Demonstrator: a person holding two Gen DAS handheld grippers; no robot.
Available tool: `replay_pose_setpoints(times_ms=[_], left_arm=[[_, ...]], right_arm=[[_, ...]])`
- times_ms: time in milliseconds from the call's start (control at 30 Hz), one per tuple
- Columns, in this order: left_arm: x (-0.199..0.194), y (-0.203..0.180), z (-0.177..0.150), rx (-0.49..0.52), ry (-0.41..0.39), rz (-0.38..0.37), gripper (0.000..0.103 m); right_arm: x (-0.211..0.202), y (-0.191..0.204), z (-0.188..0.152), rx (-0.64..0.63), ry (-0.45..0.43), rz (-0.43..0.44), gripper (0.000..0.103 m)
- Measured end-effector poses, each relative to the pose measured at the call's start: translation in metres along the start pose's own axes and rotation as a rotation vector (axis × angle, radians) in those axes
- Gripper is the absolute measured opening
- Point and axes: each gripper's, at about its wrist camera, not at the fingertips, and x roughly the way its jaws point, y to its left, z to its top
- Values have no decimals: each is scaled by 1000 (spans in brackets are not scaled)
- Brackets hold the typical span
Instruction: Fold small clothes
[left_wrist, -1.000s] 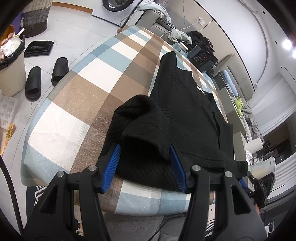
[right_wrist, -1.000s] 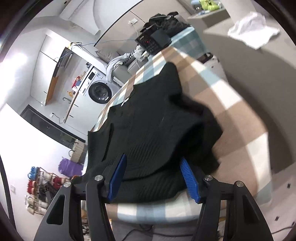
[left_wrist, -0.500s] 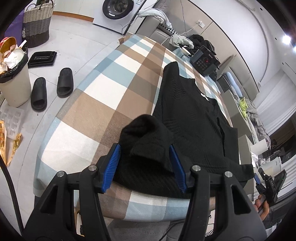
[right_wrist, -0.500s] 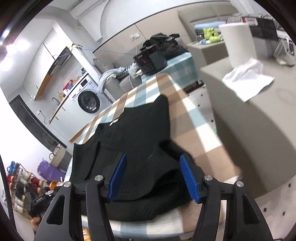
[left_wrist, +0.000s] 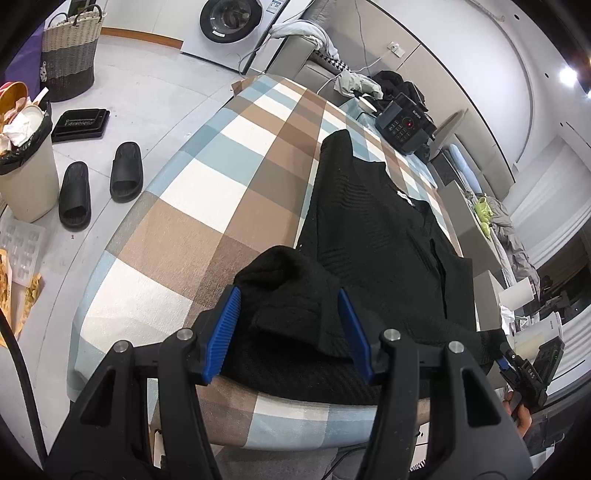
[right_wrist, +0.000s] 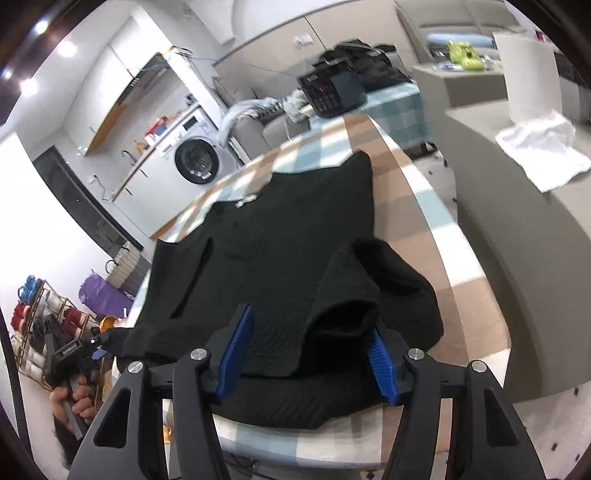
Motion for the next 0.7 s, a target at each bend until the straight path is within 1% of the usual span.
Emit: replay_pose_setpoints(times_ms=[100, 333, 433, 500, 600, 667, 700], left_arm=[[3, 0, 0, -6, 5, 1, 51], [10, -1, -1, 4, 6, 11, 51], [9, -7, -2, 36, 5, 2, 51], [3, -13, -3, 62, -8, -27, 51], [-3, -23, -7, 105, -7, -45, 50], [-3, -27, -8, 128, -13, -44, 50], [0, -27, -7, 130, -13, -23, 50]], right_arm=[[5, -2, -1, 27, -3, 25, 61], [9, 2, 2, 30, 3, 29, 60], [10, 2, 1, 28, 7, 22, 60], [10, 1, 1, 29, 8, 23, 60], [10, 0, 0, 34, 8, 22, 60], [10, 0, 0, 36, 7, 24, 61], [10, 0, 0, 37, 7, 23, 61]])
